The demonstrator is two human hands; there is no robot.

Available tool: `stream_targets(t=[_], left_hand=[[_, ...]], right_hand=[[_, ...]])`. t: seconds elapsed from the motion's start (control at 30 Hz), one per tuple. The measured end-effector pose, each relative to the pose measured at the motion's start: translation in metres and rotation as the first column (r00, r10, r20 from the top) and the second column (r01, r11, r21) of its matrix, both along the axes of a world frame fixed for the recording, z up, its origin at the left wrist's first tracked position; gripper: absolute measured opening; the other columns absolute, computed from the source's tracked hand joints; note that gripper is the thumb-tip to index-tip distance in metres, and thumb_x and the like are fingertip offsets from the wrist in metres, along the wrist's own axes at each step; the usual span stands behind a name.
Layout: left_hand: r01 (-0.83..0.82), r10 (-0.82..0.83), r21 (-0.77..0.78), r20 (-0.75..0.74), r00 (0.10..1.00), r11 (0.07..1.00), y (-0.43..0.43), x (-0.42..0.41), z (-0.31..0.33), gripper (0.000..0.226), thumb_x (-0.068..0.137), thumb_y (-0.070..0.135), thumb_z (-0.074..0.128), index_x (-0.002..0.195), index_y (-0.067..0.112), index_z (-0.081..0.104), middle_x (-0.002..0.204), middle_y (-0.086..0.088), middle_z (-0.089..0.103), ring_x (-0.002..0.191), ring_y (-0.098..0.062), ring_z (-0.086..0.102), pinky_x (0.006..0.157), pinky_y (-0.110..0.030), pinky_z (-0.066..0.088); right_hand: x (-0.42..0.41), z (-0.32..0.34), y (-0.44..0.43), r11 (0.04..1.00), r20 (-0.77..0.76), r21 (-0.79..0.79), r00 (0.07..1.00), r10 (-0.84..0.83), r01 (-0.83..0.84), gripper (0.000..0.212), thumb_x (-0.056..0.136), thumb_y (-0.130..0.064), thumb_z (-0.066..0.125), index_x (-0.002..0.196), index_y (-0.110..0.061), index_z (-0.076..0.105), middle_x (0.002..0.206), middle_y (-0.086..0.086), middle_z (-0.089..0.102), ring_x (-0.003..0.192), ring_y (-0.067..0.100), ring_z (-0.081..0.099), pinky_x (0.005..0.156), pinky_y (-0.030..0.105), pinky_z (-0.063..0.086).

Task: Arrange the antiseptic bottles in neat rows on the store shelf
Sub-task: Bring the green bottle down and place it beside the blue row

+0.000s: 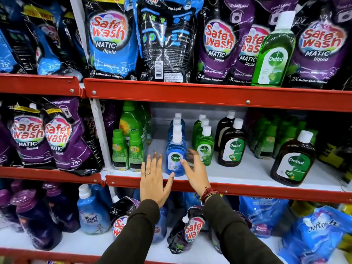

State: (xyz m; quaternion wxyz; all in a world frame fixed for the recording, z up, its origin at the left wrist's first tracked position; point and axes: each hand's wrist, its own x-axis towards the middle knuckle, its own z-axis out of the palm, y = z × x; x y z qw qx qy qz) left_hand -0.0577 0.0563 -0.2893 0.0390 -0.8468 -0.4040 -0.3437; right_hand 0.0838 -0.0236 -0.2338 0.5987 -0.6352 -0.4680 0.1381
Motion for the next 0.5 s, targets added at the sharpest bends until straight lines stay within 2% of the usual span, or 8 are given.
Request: stream_targets(t=[0.07,0.17,0.27,0.43,0.5], left_hand=[[-0.011,0.011,-0.011,0.025,1.000,1.000,-0.003,0.001,0.003,0.080,0.101,0.064,0.015,0.160,0.010,0.020,0.169,-0.012,0.022,0.157,-0.028,0.014,0.127,-0.043,0.002],[-0.012,0.011,0.007,0.068,0.998,1.000,-0.016,0.006,0.012,0.077,0.102,0.060,0.019,0.162,0.012,0.013,0.171,-0.011,0.014,0.159,-0.028,0.006,0.128,-0.045,0.001],[0.036,-0.041,0.055,0.096,0.995,0.998,-0.035,0.020,0.030,0.074,0.103,0.053,0.024,0.162,0.014,0.006,0.172,-0.009,0.006,0.159,-0.027,0.000,0.129,-0.047,-0.002],[0.121,-0.143,0.159,0.135,0.980,0.980,-0.065,0.052,0.072,0.071,0.104,0.046,0.030,0.162,0.014,0.005,0.172,-0.009,0.004,0.159,-0.027,-0.004,0.129,-0.050,0.000],[0.138,-0.168,0.190,0.155,0.974,0.972,-0.071,0.062,0.091,0.070,0.104,0.043,0.032,0.162,0.014,0.006,0.172,-0.009,0.002,0.159,-0.028,-0.006,0.129,-0.051,-0.001]], right_hand=[[0.000,0.000,-0.011,0.996,0.084,0.039,0.993,-0.085,0.082,0.039,0.101,-0.030,0.056,0.139,-0.023,0.049,0.138,-0.005,0.057,0.128,0.009,0.053,0.110,0.033,0.047],[0.006,0.006,-0.030,0.977,0.261,0.102,0.942,-0.209,0.188,0.032,0.103,-0.032,0.049,0.135,-0.027,0.050,0.138,-0.006,0.056,0.129,0.008,0.047,0.112,0.034,0.041],[0.015,0.020,-0.047,0.942,0.386,0.196,0.862,-0.328,0.271,0.031,0.104,-0.027,0.047,0.134,-0.024,0.051,0.136,-0.004,0.057,0.129,0.009,0.047,0.113,0.040,0.041],[0.029,0.052,-0.075,0.882,0.503,0.324,0.727,-0.468,0.343,0.038,0.103,-0.027,0.049,0.141,-0.020,0.049,0.154,-0.003,0.046,0.151,0.019,0.032,0.125,0.041,0.023],[0.037,0.067,-0.084,0.848,0.549,0.376,0.647,-0.529,0.374,0.042,0.102,-0.026,0.050,0.144,-0.019,0.049,0.157,0.001,0.043,0.153,0.024,0.028,0.126,0.046,0.021]])
